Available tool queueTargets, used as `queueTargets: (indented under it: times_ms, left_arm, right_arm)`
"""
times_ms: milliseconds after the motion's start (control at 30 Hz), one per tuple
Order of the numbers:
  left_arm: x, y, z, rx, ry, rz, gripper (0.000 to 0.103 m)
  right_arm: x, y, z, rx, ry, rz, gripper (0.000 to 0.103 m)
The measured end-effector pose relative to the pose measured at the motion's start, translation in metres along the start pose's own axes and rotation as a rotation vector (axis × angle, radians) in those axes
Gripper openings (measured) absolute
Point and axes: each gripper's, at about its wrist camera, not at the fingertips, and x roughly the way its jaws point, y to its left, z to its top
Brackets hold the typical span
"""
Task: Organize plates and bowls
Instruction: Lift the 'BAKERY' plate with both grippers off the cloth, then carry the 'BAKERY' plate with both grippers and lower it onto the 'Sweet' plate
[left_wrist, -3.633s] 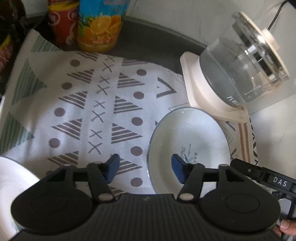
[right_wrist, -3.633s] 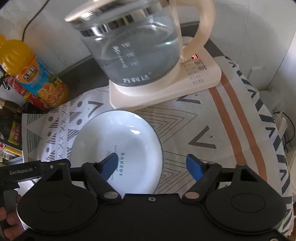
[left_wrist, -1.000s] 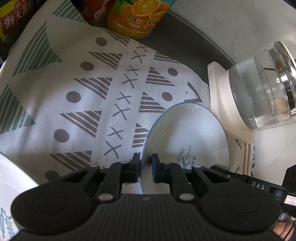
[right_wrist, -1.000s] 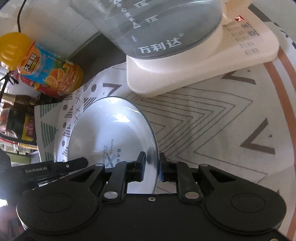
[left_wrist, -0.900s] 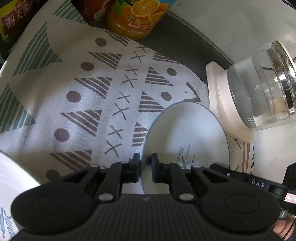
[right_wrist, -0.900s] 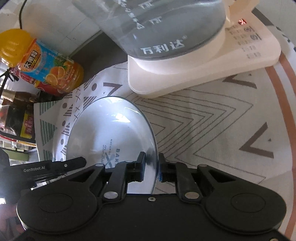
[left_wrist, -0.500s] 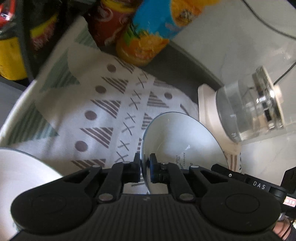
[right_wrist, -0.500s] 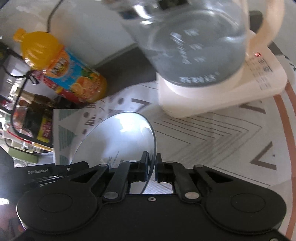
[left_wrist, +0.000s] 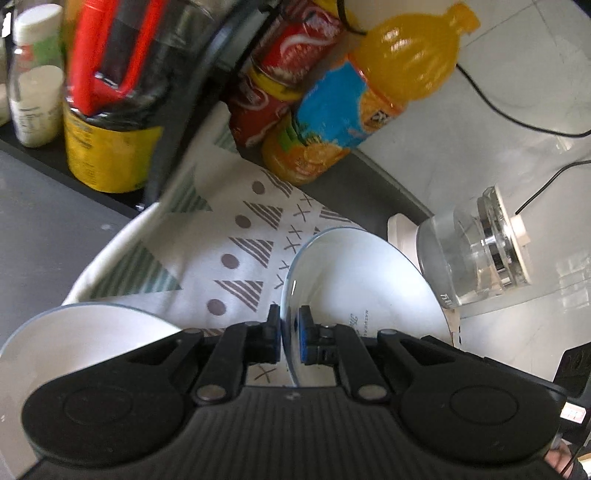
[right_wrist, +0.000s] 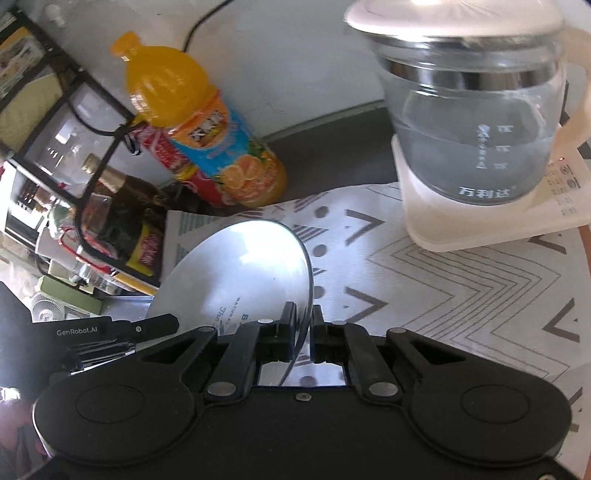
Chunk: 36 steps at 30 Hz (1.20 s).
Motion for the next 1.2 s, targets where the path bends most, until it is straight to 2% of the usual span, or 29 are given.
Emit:
queueTargets:
  times_ms: [333,733,933,1200]
  left_arm:
    - [-0.038,0.039,-0.013,-0.035,-0.024,0.006,0.007]
    - [-0.070,0.096,-0.036,-0.092,-0.021,0.017,0.007]
    - [-0.074,0.120,-0.049,-0.146,-0.002,0.011,0.006]
    - [-0.070,0.136,-0.066,-0.167,0.029,0.018,0.007]
  right_arm:
    - [-0.003,0.040,-0.021,-0.027,-0.011,0.000,0.007]
    - [0.009,0.084,-0.059,-0.051,0.023,-0.002,0.007]
    - [0.016,0.097,-0.077,-0.063,0.048,-0.020,0.007]
    - [0.024,0.103,-0.100,-0.070,0.081,-0.061,0.007]
